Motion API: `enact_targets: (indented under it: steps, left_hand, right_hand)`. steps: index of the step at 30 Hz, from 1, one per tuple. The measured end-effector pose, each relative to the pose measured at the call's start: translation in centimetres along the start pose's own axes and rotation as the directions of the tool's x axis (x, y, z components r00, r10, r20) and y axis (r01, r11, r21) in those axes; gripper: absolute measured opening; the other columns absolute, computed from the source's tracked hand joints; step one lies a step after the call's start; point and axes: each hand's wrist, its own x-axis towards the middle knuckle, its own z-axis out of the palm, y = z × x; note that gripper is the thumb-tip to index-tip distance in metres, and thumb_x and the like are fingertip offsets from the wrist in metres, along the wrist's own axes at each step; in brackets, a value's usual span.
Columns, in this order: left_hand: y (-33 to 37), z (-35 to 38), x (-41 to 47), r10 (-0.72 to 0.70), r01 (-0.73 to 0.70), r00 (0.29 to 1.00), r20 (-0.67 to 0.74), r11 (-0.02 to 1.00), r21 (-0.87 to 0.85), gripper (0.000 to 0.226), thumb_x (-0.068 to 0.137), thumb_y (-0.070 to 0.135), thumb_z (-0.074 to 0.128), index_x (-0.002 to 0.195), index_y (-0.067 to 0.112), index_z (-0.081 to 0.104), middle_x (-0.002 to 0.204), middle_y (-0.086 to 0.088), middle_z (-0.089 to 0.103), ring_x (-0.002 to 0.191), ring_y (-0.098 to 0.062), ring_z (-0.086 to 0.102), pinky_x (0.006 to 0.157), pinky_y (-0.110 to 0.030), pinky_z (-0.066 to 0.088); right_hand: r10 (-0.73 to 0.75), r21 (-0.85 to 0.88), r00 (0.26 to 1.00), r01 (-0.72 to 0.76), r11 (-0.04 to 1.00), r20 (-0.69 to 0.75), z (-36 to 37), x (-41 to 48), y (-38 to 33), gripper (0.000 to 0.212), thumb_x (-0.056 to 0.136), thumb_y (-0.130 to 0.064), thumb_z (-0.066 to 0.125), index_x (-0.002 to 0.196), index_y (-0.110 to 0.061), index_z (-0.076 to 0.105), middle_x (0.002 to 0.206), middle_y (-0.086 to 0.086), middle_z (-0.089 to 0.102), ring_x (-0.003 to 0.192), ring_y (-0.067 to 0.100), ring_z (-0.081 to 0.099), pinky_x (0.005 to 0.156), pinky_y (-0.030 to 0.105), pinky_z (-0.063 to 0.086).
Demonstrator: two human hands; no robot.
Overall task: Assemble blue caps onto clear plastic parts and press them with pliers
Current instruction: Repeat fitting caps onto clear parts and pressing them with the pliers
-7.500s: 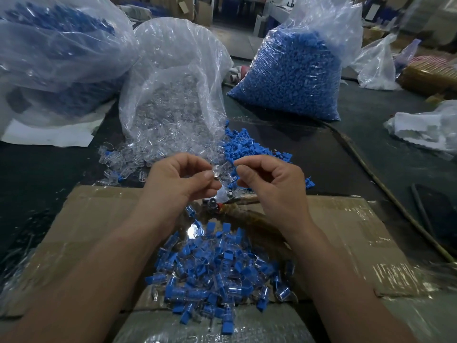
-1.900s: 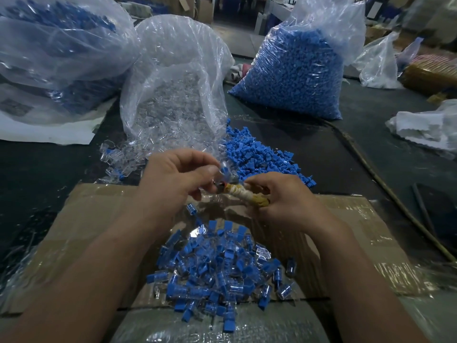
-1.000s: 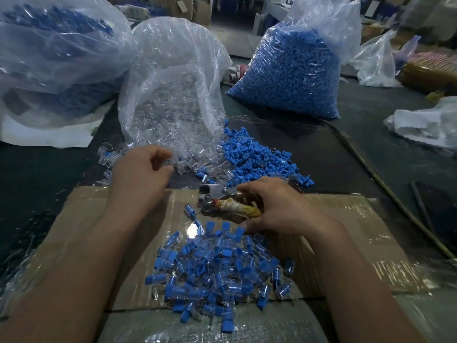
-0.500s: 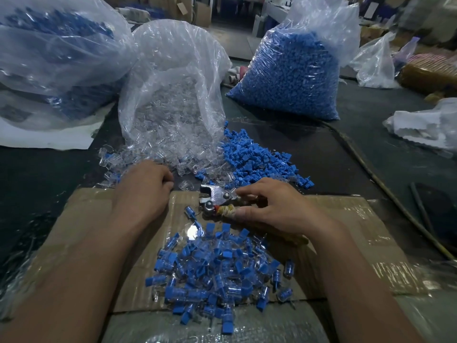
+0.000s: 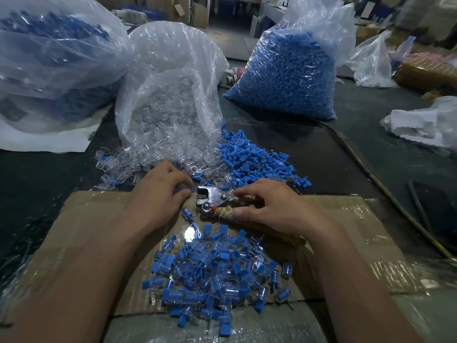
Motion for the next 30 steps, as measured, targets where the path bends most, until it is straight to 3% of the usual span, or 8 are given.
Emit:
enact_targets:
  steps: [3,5,7,10,14,19,26,30]
  left_hand:
    - [0.1,0.0,-0.1,-0.009,0.006,0.992,-0.125,1.000,-0.022,0.013,0.087,0.023,0.059,0.096,0.019,0.067,0.084,0.011,0.041,0.085,-0.011,0.044,0.075,-0.027,0.033]
    - [0.3,-0.1,-0.4,-0.064,0.019,0.970,-0.233,0.981,-0.191,0.011,0.087,0.018,0.059,0.092,0.019,0.069,0.079,0.018,0.047,0.084,-0.014,0.055,0.076,-0.030,0.041]
    - [0.8,-0.4,-0.6,-0.165,0.042,0.949,-0.268,0.910,-0.413,0.016,0.087,0.017,0.060,0.084,0.031,0.067,0.081,0.020,0.057,0.079,-0.006,0.061,0.072,-0.026,0.049]
    - [1.5,-0.7,-0.9,-0.211,0.032,0.933,-0.293,0.856,-0.515,0.019,0.085,0.017,0.062,0.081,0.036,0.066,0.082,0.016,0.063,0.073,0.001,0.061,0.064,-0.017,0.048]
    - [2.5,-0.6,-1.4,-0.133,-0.019,0.962,-0.239,0.838,-0.545,0.013,0.082,0.013,0.064,0.090,0.023,0.065,0.086,0.005,0.062,0.075,-0.007,0.061,0.060,-0.015,0.051]
    - [3.5,-1.3,-1.6,-0.039,-0.077,0.962,-0.270,0.911,-0.406,0.016,0.079,0.012,0.068,0.084,0.025,0.061,0.082,0.021,0.050,0.072,0.005,0.054,0.058,-0.004,0.044]
    - [3.9,-1.5,-2.1,-0.156,0.032,0.974,-0.162,0.809,-0.587,0.034,0.076,0.005,0.070,0.082,0.038,0.060,0.080,0.008,0.065,0.074,-0.005,0.064,0.072,-0.028,0.057]
    - [4.3,-1.6,-2.2,-0.207,0.093,0.975,-0.074,0.692,-0.716,0.038,0.078,0.004,0.066,0.075,0.042,0.069,0.082,0.007,0.067,0.079,-0.007,0.065,0.076,-0.033,0.056]
  right_hand:
    - [-0.011,0.002,1.000,0.011,1.000,-0.013,0.0,-0.1,0.1,0.053,0.080,-0.055,0.057,0.128,-0.033,0.050,0.102,-0.013,0.044,0.097,0.005,0.041,0.078,0.026,0.032]
    - [-0.021,0.025,0.998,0.023,0.999,-0.061,-0.1,0.0,0.1,0.046,0.082,-0.051,0.057,0.124,-0.029,0.055,0.102,-0.013,0.048,0.095,0.004,0.043,0.078,0.024,0.033]
    - [-0.019,0.049,0.986,0.028,0.998,-0.166,-0.2,0.1,0.1,0.037,0.085,-0.046,0.057,0.116,-0.026,0.060,0.098,-0.014,0.051,0.090,0.001,0.046,0.077,0.023,0.035]
    - [0.033,0.120,0.936,0.010,0.993,-0.351,-0.3,0.5,0.4,0.022,0.088,-0.033,0.058,0.104,-0.022,0.067,0.084,-0.020,0.053,0.078,-0.006,0.048,0.072,0.018,0.039]
    - [0.071,0.158,0.901,-0.003,0.987,-0.429,0.0,1.3,0.6,0.020,0.089,-0.021,0.059,0.107,-0.018,0.067,0.095,-0.009,0.061,0.084,0.002,0.054,0.078,0.019,0.042]
    - [0.032,0.096,0.919,0.006,0.995,-0.392,0.7,2.8,0.3,0.029,0.089,-0.018,0.059,0.117,-0.025,0.063,0.088,-0.013,0.049,0.073,0.000,0.045,0.071,0.017,0.036]
    - [0.012,0.054,0.930,0.009,0.999,-0.366,1.1,3.4,0.5,0.016,0.085,-0.018,0.065,0.100,-0.022,0.069,0.090,-0.008,0.050,0.082,0.005,0.046,0.071,0.019,0.033]
    - [0.018,0.188,0.909,0.067,0.980,-0.417,0.9,2.8,0.3,0.014,0.091,-0.015,0.054,0.086,-0.029,0.051,0.083,-0.018,0.049,0.077,-0.001,0.048,0.063,0.011,0.034]
